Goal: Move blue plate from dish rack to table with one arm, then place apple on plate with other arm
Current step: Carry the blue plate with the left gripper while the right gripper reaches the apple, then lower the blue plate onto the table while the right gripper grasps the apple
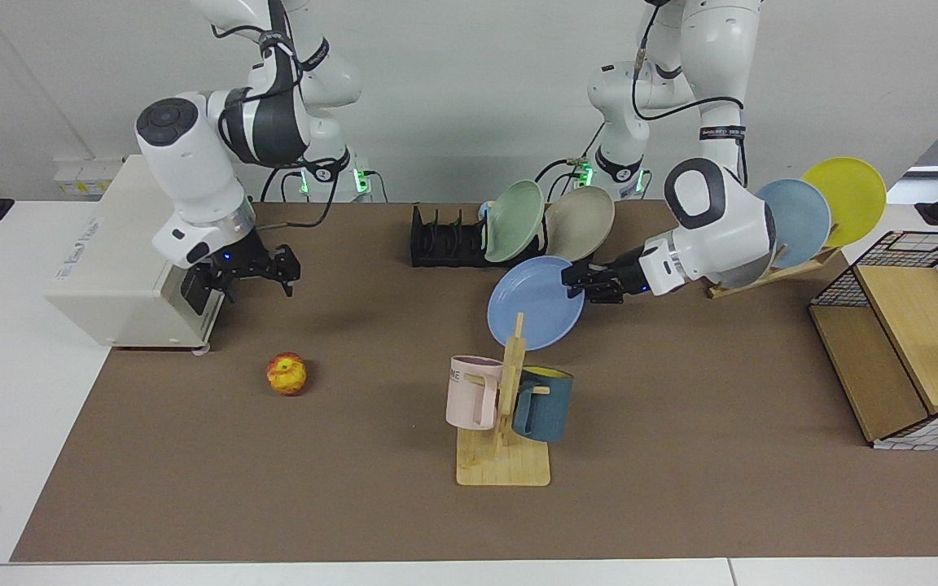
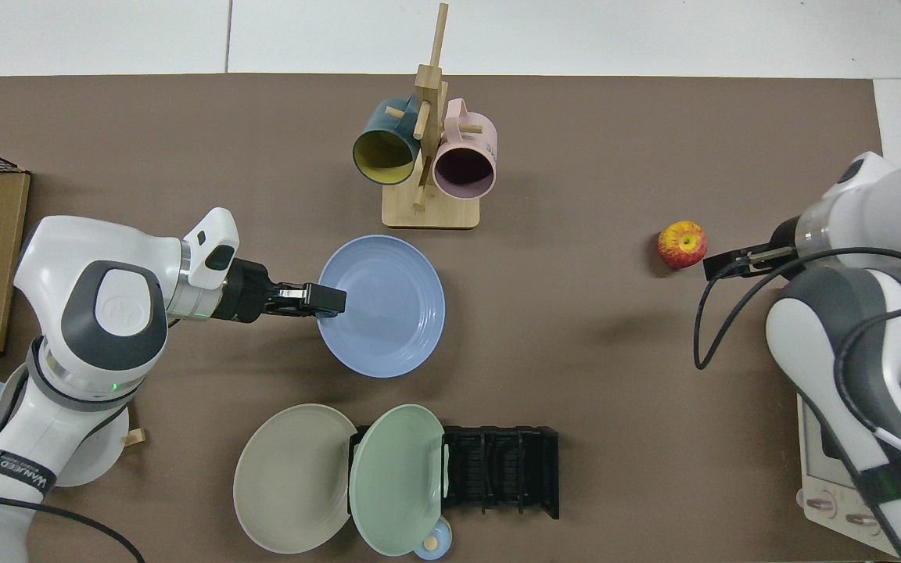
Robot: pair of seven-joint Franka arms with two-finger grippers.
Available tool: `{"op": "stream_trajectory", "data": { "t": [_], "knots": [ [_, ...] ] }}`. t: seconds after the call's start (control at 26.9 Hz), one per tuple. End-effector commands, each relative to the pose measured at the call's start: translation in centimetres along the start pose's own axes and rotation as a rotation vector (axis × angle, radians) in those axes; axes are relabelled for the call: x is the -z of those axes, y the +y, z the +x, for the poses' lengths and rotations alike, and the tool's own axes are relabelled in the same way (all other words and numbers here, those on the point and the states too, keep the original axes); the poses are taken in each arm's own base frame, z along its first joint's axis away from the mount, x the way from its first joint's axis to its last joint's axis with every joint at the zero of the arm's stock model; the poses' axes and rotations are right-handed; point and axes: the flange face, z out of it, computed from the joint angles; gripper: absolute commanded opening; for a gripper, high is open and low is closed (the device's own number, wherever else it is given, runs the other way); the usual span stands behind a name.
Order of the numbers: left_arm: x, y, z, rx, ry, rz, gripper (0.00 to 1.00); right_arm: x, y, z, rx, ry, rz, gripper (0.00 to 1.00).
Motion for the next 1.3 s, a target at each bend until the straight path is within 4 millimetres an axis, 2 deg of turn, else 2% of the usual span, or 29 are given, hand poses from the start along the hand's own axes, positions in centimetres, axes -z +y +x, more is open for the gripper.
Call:
{"op": "stream_trajectory", "data": {
  "t": [0.0, 0.15, 0.33, 0.37, 0.45, 0.59, 0.67, 0.82, 1.11, 1.19, 1.26],
  "knots": [
    [-4.2, -3.8, 0.6, 0.043, -0.046, -0.084, 0.0, -2.2, -1.8, 1.3, 0.015, 0.027, 0.059, 1.0],
    [-4.3, -4.4, 0.9, 0.065, -0.031, -0.106, 0.0, -4.5, -1.2, 2.3, 0.031, 0.049, 0.05, 1.0],
    [-4.8, -4.0, 1.1, 0.059, -0.007, -0.095, 0.0, -7.3, -0.4, 3.5, 0.095, 0.082, 0.035, 1.0],
    [-4.9, -3.9, 1.2, 0.062, -0.001, -0.096, 0.03, -7.9, -0.4, 3.5, 0.099, 0.077, 0.034, 1.0],
    [-5.5, -3.3, 1.2, 0.059, 0.0, -0.091, 0.17, -8.8, -0.3, 3.6, 0.108, 0.065, 0.034, 1.0],
    [-5.9, -2.3, 1.2, 0.047, 0.011, -0.073, 0.26, -11.5, -0.1, 4.4, 0.148, 0.078, 0.016, 1.0],
    [-6.2, -1.2, 1.1, 0.048, 0.006, -0.061, 0.34, -12.7, 0.1, 4.6, 0.181, 0.086, 0.011, 1.0],
    [-6.0, 0.2, 1.2, -0.001, 0.012, 0.012, 0.48, -13.0, 0.3, 4.7, 0.198, 0.084, 0.008, 1.0],
    [-6.3, 3.1, 0.5, -0.016, -0.009, 0.063, 0.49, -14.9, 0.9, 5.2, 0.215, 0.099, -0.003, 1.0],
    [-6.1, 3.5, 0.3, -0.016, -0.02, 0.104, 0.48, -15.0, 1.0, 5.4, 0.213, 0.105, -0.006, 1.0],
    [-6.5, 4.9, -0.2, -0.032, -0.041, 0.159, 0.48, -14.7, 1.2, 5.8, 0.214, 0.113, -0.008, 1.0]
  ]
}}
